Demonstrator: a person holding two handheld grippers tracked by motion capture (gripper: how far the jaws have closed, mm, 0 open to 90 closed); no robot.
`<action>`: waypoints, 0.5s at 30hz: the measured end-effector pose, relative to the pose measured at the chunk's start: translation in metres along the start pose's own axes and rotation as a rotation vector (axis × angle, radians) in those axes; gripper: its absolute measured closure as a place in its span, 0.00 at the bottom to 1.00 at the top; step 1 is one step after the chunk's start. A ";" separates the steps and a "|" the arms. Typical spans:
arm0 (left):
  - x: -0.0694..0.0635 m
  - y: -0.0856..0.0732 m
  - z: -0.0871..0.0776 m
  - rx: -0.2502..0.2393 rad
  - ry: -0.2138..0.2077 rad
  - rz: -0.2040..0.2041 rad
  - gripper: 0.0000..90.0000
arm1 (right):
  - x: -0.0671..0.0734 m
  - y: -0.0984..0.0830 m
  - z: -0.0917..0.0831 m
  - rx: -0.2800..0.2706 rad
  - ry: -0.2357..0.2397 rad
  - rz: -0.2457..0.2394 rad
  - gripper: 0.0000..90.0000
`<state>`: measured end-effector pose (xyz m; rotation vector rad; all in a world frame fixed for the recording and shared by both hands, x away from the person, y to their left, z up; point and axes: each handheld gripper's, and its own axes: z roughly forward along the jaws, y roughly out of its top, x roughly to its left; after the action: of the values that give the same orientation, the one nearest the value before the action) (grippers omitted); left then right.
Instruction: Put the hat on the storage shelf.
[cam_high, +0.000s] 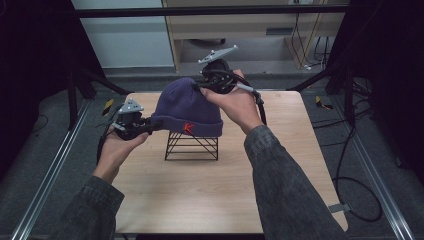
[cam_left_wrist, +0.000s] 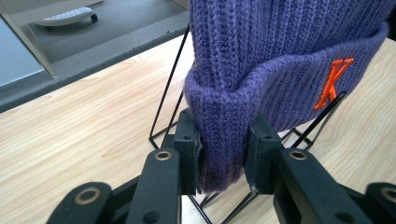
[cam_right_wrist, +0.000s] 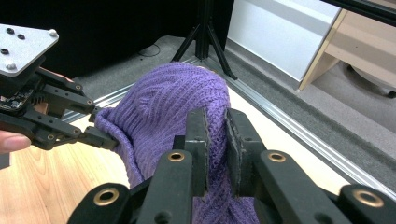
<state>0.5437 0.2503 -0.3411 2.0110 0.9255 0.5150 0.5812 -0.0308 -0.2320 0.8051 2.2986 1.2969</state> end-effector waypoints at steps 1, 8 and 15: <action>0.000 0.000 0.000 0.000 0.000 0.000 0.77 | 0.000 0.000 0.000 0.000 0.000 0.000 0.89; 0.001 -0.003 0.001 0.014 0.000 -0.001 0.77 | 0.002 -0.003 0.001 0.012 0.016 -0.007 0.89; 0.002 -0.008 0.003 0.020 -0.003 -0.006 0.77 | 0.003 -0.008 0.003 0.027 0.025 -0.012 0.88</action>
<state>0.5437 0.2526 -0.3493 2.0254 0.9380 0.5015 0.5781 -0.0302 -0.2402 0.7878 2.3412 1.2804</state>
